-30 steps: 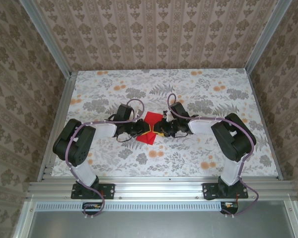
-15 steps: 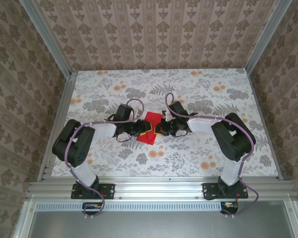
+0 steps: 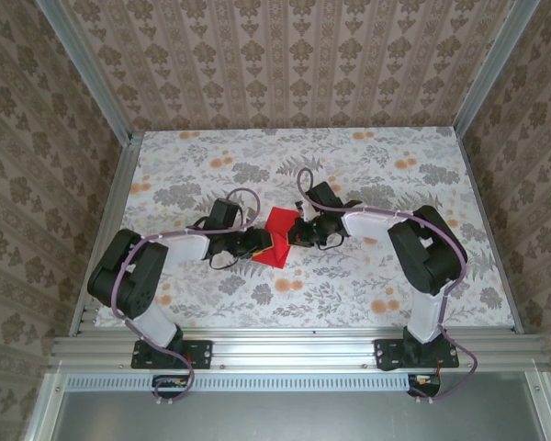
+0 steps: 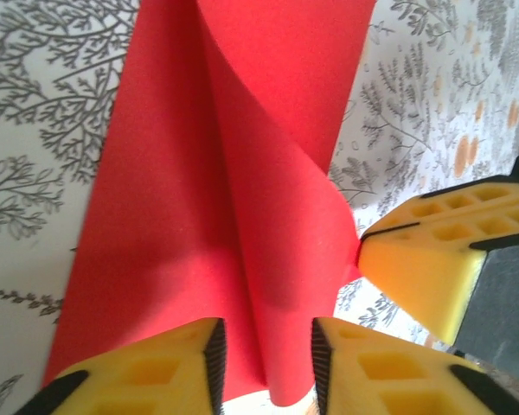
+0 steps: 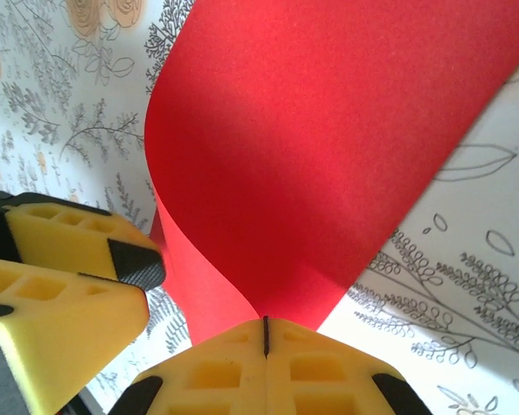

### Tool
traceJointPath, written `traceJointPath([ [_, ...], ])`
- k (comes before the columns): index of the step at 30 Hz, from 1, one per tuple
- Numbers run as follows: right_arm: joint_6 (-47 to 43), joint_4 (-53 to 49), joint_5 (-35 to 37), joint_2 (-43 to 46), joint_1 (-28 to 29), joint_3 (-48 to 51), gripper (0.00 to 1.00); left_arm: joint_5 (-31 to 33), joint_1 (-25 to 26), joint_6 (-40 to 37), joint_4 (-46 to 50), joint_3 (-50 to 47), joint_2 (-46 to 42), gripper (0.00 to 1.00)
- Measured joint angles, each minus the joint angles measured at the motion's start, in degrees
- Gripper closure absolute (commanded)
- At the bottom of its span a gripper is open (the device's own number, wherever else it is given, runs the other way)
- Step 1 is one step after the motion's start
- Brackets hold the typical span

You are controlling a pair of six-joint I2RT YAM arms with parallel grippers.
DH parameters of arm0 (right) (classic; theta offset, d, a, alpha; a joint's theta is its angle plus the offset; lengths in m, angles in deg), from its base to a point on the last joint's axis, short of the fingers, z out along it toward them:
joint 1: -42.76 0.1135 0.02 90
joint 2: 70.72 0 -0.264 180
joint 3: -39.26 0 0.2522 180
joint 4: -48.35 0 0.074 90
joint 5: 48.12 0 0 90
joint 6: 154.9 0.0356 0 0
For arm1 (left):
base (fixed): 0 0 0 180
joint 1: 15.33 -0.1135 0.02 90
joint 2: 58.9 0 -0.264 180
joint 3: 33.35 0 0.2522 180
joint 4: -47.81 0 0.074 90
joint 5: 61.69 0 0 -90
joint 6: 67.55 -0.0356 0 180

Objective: Fold a paper plane with a square sheet of paper (pick it up from the middle)
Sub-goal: Fold the triangle a second time at the center of the table.

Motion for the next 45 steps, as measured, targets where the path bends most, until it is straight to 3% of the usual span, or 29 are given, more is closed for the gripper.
traceJointPath([
  [6, -2.2, -2.0, 1.3, -1.0, 0.0, -1.9, 1.00, 1.4, 0.0, -1.9, 3.4, 0.0, 0.0, 0.84],
  [13, -3.1, -2.5, 2.8, -1.4, 0.0, -2.3, 1.00, 2.1, 0.0, -5.0, 8.8, 1.2, 0.4, 0.90],
  [45, -6.1, -3.7, 4.9, -5.8, 0.0, -6.7, 1.00, 3.4, 1.2, -12.1, 17.8, 5.6, 3.0, 0.96],
])
